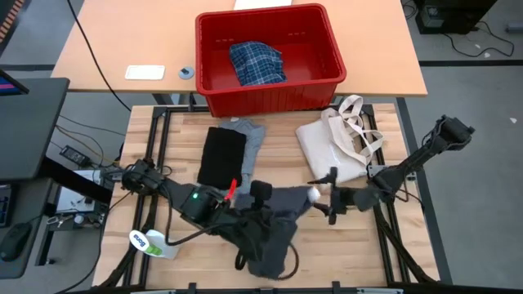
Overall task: Fold Laundry from Bin
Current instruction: Fold the gray short pants
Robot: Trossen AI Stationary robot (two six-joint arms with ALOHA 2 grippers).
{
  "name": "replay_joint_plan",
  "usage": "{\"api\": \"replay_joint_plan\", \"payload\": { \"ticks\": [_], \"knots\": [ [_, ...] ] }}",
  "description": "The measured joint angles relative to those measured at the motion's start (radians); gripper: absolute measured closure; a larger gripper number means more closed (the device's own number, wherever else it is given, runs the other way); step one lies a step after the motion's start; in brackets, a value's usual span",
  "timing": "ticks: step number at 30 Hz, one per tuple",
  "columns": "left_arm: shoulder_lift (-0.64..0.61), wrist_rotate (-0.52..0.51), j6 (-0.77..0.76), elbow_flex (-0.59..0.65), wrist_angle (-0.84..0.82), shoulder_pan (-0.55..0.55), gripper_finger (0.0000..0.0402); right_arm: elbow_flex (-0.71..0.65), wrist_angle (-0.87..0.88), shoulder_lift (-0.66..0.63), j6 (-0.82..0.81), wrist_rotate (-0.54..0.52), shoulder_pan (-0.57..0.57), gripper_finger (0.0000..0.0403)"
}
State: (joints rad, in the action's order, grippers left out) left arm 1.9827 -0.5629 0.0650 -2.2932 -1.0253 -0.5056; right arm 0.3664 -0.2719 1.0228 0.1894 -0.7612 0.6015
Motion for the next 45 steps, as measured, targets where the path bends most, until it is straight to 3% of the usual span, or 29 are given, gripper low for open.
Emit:
{"api": "replay_joint_plan", "payload": {
  "ticks": [2, 5, 10, 15, 19, 24, 25, 26, 29, 32, 37, 41, 45],
  "knots": [
    [0.0, 0.002, 0.047, 0.0, 0.032, -0.007, 0.0366, 0.0, -0.045, 0.031, -0.01, 0.118, -0.076, 0.0054],
    [0.0, 0.0, 0.096, 0.0, 0.069, -0.004, 0.0366, 0.0, -0.141, 0.083, 0.025, 0.212, -0.171, 0.0032],
    [0.0, -0.051, 0.167, 0.0, 0.11, -0.001, 0.0366, 0.0, -0.401, 0.152, 0.104, 0.499, -0.23, 0.002],
    [0.0, -0.057, 0.212, 0.0, 0.135, 0.004, 0.0366, 0.0, -0.603, 0.201, 0.244, 0.568, -0.196, 0.0036],
    [0.0, -0.13, 0.257, 0.0, 0.17, 0.009, 0.0366, 0.0, -0.68, 0.204, 0.34, 0.507, -0.166, 0.0108],
    [-0.036, -0.157, 0.318, 0.001, 0.214, 0.011, 0.0365, 0.002, -0.683, 0.137, 0.422, 0.389, -0.114, 0.0311],
    [-0.05, -0.156, 0.318, 0.001, 0.221, 0.016, 0.0365, 0.006, -0.667, 0.112, 0.446, 0.356, -0.094, 0.0352],
    [-0.062, -0.155, 0.316, 0.001, 0.218, 0.019, 0.0365, 0.014, -0.635, 0.079, 0.474, 0.316, -0.069, 0.0368],
    [-0.105, -0.146, 0.298, 0.002, 0.221, 0.042, 0.0367, 0.086, -0.454, -0.032, 0.519, 0.192, 0.018, 0.0358],
    [-0.151, -0.111, 0.289, 0.002, 0.23, 0.086, 0.0368, 0.237, -0.132, -0.117, 0.459, 0.139, 0.08, 0.0338],
    [-0.175, 0.035, 0.298, 0.002, 0.248, 0.23, 0.0368, 0.526, 0.428, -0.122, 0.329, 0.09, 0.063, 0.0361],
    [-0.178, 0.059, 0.338, -0.002, 0.302, 0.341, 0.0368, 0.697, 0.6, -0.115, 0.345, 0.002, 0.008, 0.0363],
    [-0.183, 0.065, 0.481, -0.003, 0.437, 0.414, 0.0368, 0.831, 0.621, -0.123, 0.53, -0.081, -0.05, 0.0357]
  ]
}}
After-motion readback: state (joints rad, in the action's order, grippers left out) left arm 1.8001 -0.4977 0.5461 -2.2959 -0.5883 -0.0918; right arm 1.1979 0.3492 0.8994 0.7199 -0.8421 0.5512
